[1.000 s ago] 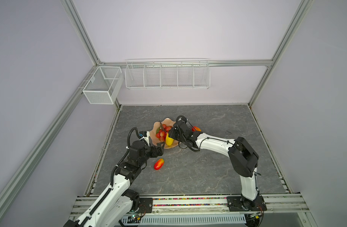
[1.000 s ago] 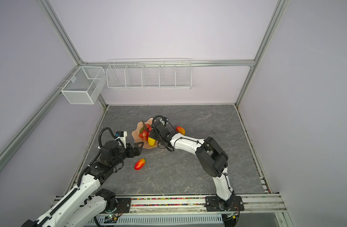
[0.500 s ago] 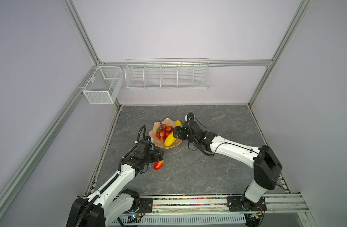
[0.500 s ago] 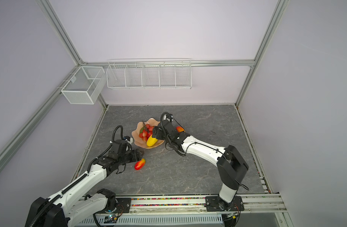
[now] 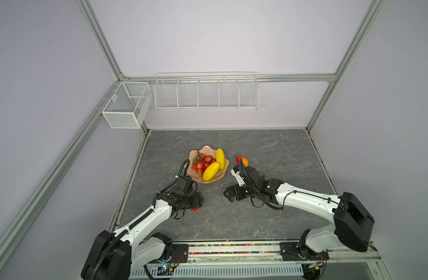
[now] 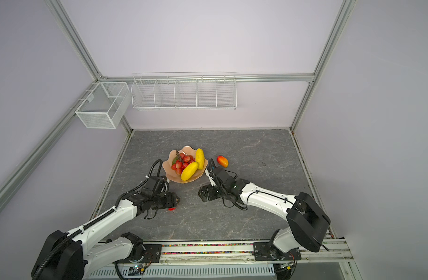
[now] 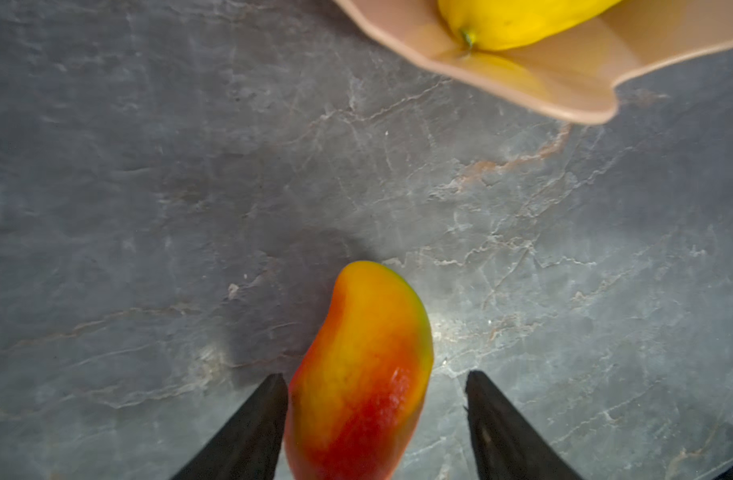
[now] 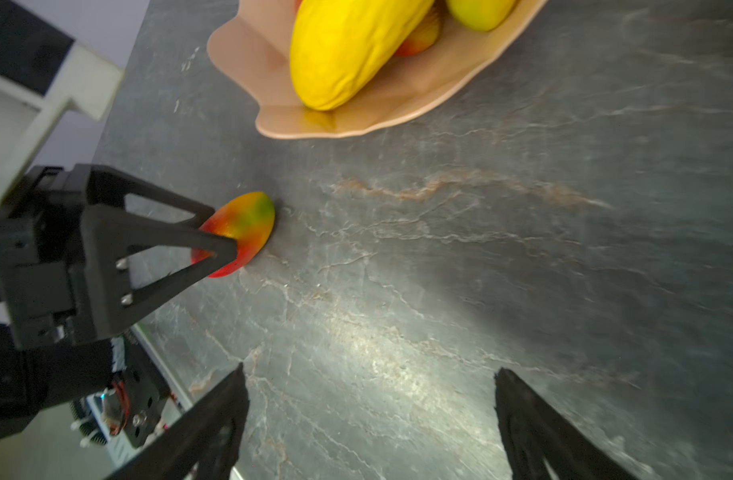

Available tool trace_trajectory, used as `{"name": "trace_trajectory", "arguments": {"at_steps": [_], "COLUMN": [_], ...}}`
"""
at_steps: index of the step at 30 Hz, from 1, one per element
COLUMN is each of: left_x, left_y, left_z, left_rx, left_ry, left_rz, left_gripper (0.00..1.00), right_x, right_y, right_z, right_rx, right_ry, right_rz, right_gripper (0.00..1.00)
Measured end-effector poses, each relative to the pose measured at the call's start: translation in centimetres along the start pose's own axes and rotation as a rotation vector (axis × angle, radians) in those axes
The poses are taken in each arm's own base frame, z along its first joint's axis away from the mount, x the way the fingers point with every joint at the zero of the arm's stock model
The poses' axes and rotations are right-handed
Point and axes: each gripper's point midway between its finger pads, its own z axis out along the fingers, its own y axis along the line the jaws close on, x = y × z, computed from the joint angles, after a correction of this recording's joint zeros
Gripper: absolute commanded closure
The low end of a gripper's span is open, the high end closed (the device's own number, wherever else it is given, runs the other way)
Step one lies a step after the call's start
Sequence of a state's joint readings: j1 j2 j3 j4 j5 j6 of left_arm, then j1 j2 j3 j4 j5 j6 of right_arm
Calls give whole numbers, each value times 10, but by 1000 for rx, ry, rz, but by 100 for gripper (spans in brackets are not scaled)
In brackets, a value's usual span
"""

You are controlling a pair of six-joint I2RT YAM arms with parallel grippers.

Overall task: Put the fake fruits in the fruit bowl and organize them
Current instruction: 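Grasp the red-yellow mango near the robot with the left gripper, then lower the mango into the bowl and open the left gripper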

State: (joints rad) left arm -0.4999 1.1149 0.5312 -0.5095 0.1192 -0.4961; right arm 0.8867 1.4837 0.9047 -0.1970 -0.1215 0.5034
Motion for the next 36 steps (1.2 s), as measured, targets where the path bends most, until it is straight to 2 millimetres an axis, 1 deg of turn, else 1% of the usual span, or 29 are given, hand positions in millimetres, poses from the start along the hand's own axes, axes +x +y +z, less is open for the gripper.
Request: {"name": "trace_trajectory", "arguments": {"at_steps": [3,5,7,10,13,15,18,20,22,24,26,30,36], "left_x": [2,2,0,-2,-11,-23,-50,-74,-97,-119,-135,-151,-172], "left_y": [6,9,9,7,-2,-11,-25,-33,-35,-32,-24,-11,-10], "left_z": [4,5,5,2,-8,-18,-38,-51,-58,-58,-50,-34,-30], "left_rx": [-34,-48,-53,-44,1,39,82,91,88,73,48,-15,-42], "left_ry": [13,12,5,-8,-62,-122,-235,-319,-381,-426,-449,-449,-476], "left_rz": [-2,1,2,8,17,21,25,15,-17,-64,-115,-176,-225], "left_gripper": [42,55,60,62,63,62,61,61,61,61,61,61,60], "right_x": [1,0,-1,-3,-8,-15,-29,-39,-49,-57,-60,-62,-63], "right_y": [14,21,25,28,30,32,35,37,41,44,46,44,40], "right_z": [5,8,9,10,10,9,7,5,4,4,3,2,2], "right_rx": [-70,-105,-125,-139,-147,-154,-166,-173,-182,-191,-200,-200,-197], "right_ry": [24,28,28,22,10,-2,-37,-59,-75,-90,-98,-101,-105], "right_rz": [-31,-45,-54,-61,-64,-64,-66,-70,-77,-85,-88,-88,-82], "right_gripper": [11,11,11,11,11,11,11,11,12,12,11,12,12]}}
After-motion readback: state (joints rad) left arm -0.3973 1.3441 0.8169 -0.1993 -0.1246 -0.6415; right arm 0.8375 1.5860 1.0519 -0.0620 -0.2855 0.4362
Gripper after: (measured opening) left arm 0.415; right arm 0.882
